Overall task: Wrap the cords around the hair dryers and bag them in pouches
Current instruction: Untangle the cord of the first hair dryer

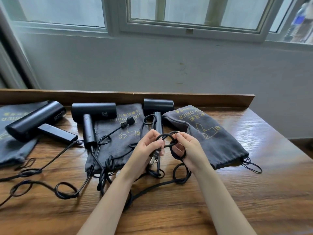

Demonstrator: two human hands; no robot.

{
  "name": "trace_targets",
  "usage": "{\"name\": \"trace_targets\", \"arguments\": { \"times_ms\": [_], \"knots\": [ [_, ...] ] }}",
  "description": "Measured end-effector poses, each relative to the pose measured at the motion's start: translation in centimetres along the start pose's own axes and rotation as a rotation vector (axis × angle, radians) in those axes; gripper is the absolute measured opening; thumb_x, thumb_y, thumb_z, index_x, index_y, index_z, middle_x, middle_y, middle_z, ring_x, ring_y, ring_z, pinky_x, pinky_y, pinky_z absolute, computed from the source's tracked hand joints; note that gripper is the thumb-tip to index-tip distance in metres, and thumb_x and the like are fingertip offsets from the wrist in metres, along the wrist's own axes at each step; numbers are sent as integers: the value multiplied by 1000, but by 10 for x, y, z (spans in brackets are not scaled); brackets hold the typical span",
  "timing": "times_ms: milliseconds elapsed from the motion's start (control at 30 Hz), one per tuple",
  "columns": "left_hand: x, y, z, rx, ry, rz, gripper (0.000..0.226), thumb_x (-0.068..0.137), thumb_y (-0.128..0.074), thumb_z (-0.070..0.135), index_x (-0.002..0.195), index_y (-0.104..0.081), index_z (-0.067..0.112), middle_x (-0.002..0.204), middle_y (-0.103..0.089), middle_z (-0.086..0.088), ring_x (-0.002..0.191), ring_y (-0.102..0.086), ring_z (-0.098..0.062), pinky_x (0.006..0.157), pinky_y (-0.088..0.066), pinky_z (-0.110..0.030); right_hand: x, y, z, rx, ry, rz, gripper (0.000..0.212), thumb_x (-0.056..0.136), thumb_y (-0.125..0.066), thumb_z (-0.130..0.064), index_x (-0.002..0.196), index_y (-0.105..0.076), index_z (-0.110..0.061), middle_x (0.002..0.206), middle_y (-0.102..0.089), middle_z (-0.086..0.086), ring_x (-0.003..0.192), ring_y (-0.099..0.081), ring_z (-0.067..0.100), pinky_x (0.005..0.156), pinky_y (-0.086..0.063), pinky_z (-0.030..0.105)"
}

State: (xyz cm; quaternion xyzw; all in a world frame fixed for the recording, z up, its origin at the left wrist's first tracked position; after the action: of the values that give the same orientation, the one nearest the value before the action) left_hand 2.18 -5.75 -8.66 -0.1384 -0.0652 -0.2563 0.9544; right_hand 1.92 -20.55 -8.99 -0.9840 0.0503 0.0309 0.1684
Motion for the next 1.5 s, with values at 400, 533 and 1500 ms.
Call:
{"name": "trace_targets", "arguments": {
  "times_ms": [400, 533, 1500],
  "knots": [
    [-2, 7, 0, 41, -26, 6, 49, 63, -74, 18, 108, -56, 13, 92, -66, 9, 76, -57, -4, 60, -46, -17, 10, 3, -4, -40, -94, 109, 18, 98, -42, -11, 89, -57, -8, 83, -61, 5, 74, -53, 12, 52, -51, 16],
    [-2, 6, 2, 118, -54, 142, 38, 68, -68, 14, 104, -59, 20, 86, -69, 15, 80, -61, -1, 68, -51, -18, 11, 6, -10, -370, 5, 56, 17, 91, -46, -4, 99, -60, -10, 82, -69, 2, 83, -62, 12, 75, -51, 25],
    [6, -3, -10, 361, -85, 350, 30, 86, -56, -6, 67, -42, 12, 63, -47, 0, 47, -47, 1, 48, -40, -20, 12, 9, 0, -44, 151, 336, 33, 96, -43, -16, 63, -45, -18, 47, -49, -8, 53, -46, 8, 49, -39, 18]
  ]
}}
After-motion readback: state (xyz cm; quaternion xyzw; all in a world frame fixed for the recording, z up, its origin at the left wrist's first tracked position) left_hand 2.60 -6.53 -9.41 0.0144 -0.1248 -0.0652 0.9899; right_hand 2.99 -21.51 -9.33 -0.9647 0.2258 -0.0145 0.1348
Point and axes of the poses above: each hand's wrist, its own x-axis towards the middle knuckle, its own y-axis out of the back of the hand, z = x × y, the point moved 2 cm from there along x, towards the middle knuckle
